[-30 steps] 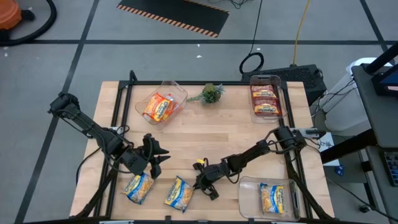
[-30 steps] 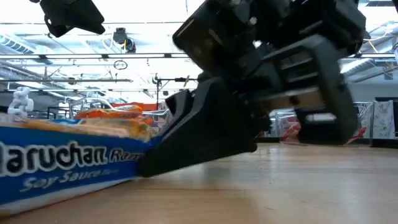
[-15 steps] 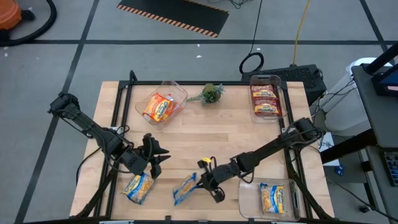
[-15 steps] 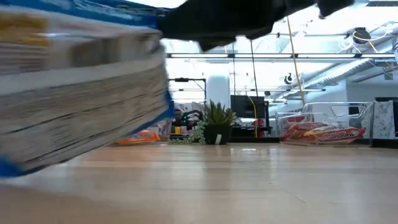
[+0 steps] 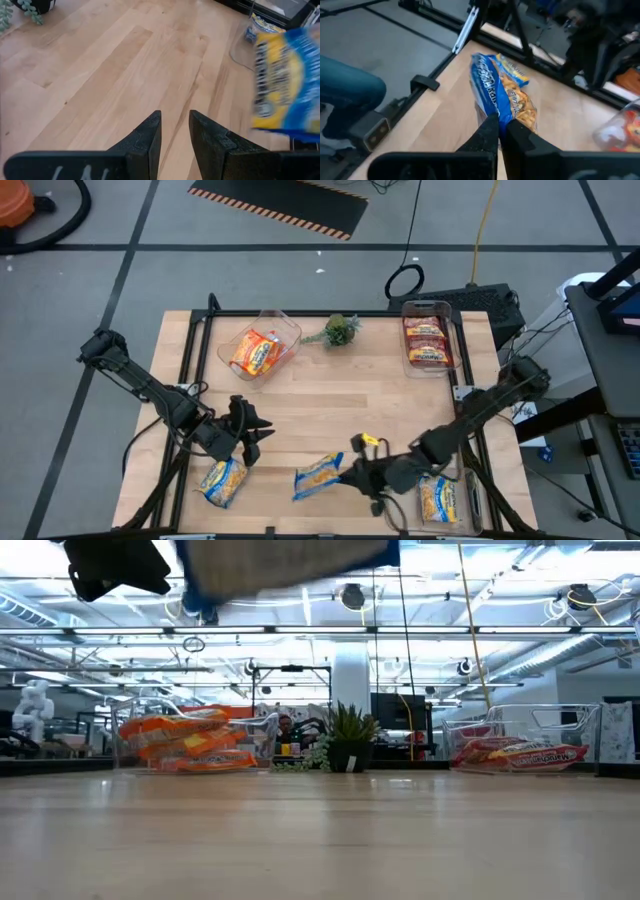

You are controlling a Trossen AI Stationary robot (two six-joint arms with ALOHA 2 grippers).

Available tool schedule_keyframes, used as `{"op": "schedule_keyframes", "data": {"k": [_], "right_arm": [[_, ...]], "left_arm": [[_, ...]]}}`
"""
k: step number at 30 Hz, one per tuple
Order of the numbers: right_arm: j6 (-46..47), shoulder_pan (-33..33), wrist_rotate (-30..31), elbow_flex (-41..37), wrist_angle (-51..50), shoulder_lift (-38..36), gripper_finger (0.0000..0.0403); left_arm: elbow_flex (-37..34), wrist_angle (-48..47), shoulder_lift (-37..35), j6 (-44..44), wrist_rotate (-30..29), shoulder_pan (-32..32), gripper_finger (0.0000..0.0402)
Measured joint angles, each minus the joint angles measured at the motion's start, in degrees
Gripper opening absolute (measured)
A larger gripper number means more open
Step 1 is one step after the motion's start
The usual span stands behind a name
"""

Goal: Sort Maruchan noodles
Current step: Put the right blue noodle pack into the bottom transparent bin

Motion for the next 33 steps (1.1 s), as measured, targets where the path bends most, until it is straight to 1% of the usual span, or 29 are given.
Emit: {"op": "schedule_keyframes", "data": {"k": [6,10,14,19,22,25,29,33], "right_arm": [[3.9,5.9,4.7,0.0,-4.3,-5.1,0.0000],[6.7,9.7,4.7,0.0,-4.7,-8.1,0.0000],[9.0,13.2,5.7,0.0,-8.8,-10.1,0.0000],[12.9,17.4,15.2,0.0,-14.3,-12.1,0.0000],[15.6,19.6,19.7,0.0,-15.9,-13.0,0.0000],[18.3,21.9,21.7,0.0,-17.1,-13.5,0.0000],[23.3,25.4,24.0,0.0,-19.4,-13.5,0.0000],[30.6,28.6,24.1,0.0,-25.4,-13.5,0.0000]], "left_arm": [[0.0,1.0,0.0,-0.2,0.0,0.0,0.0104],[0.0,1.0,0.0,-0.1,0.0,0.0,0.0104],[0.0,1.0,0.0,0.1,0.0,0.0,0.0104],[0.0,0.9,0.0,2.1,0.0,0.0,0.0104],[0.0,0.9,0.0,4.2,0.0,0.6,0.0104],[0.0,1.0,0.0,5.4,0.0,2.3,0.0104],[0.0,1.0,0.0,7.9,0.6,6.0,0.0104],[0.0,1.1,0.0,9.2,1.9,9.8,0.0104]]}}
